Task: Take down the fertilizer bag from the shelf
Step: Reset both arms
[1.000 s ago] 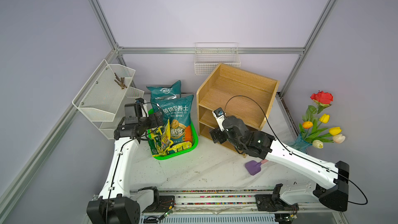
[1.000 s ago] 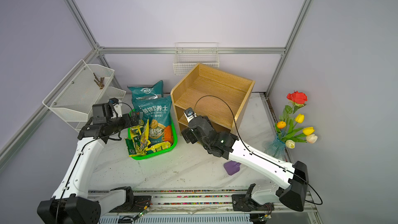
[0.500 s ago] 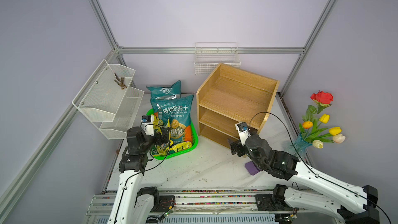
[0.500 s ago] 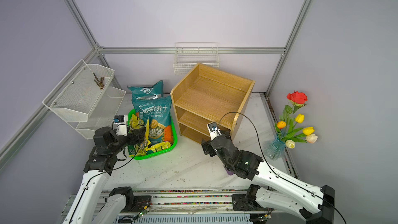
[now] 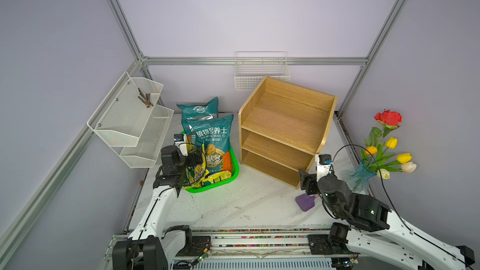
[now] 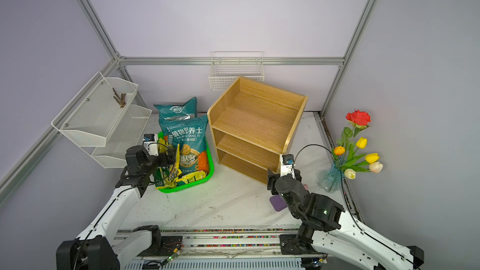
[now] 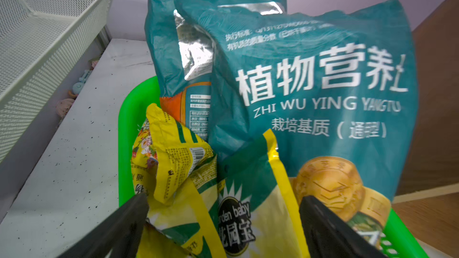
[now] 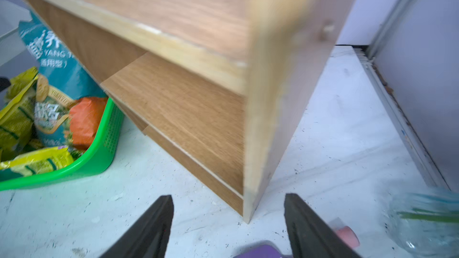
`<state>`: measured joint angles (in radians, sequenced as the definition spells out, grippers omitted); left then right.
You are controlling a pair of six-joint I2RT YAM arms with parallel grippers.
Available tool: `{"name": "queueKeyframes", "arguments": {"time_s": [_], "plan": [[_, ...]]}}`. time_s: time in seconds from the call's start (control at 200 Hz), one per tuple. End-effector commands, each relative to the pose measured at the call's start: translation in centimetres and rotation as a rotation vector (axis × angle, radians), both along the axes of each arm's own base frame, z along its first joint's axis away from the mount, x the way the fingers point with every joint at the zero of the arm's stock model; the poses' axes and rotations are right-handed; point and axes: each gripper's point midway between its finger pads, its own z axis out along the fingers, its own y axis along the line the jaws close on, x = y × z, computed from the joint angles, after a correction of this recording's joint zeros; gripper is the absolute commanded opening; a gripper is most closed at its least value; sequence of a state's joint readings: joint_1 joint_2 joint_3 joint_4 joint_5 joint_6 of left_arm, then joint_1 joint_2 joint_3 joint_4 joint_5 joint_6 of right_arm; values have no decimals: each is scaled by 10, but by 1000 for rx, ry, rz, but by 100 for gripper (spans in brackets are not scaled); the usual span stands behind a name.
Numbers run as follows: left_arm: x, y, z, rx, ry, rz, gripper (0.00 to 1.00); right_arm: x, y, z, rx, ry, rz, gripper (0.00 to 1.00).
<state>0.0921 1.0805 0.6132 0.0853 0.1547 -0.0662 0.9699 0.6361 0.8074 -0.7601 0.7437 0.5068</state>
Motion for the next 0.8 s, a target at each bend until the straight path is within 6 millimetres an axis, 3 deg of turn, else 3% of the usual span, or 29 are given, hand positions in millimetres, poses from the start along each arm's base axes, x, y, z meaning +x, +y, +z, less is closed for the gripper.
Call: {"name": "queueKeyframes", "arguments": {"time_s": [0.0,0.155,0.27,0.405,0.57,0.665,0.795], "plan": [[3,8,-21,25,-14,42,100,-4,-43,2,-23,-19,-201,71],[8,12,-39,4,-10,68,100,-3,-52,5,-26,-44,-252,71],[13,13,-55,2,5,73,100,9,-54,12,-127,-86,-306,76],[18,12,-67,-4,-12,69,100,35,-45,6,-209,-93,-290,81],[20,15,-69,8,-24,80,100,66,-66,0,-111,-94,-318,83],[21,16,-70,7,-20,89,100,86,-68,-1,-66,-133,-287,84],[20,18,-68,19,-37,99,100,121,-84,-31,-60,-94,-302,85]]}}
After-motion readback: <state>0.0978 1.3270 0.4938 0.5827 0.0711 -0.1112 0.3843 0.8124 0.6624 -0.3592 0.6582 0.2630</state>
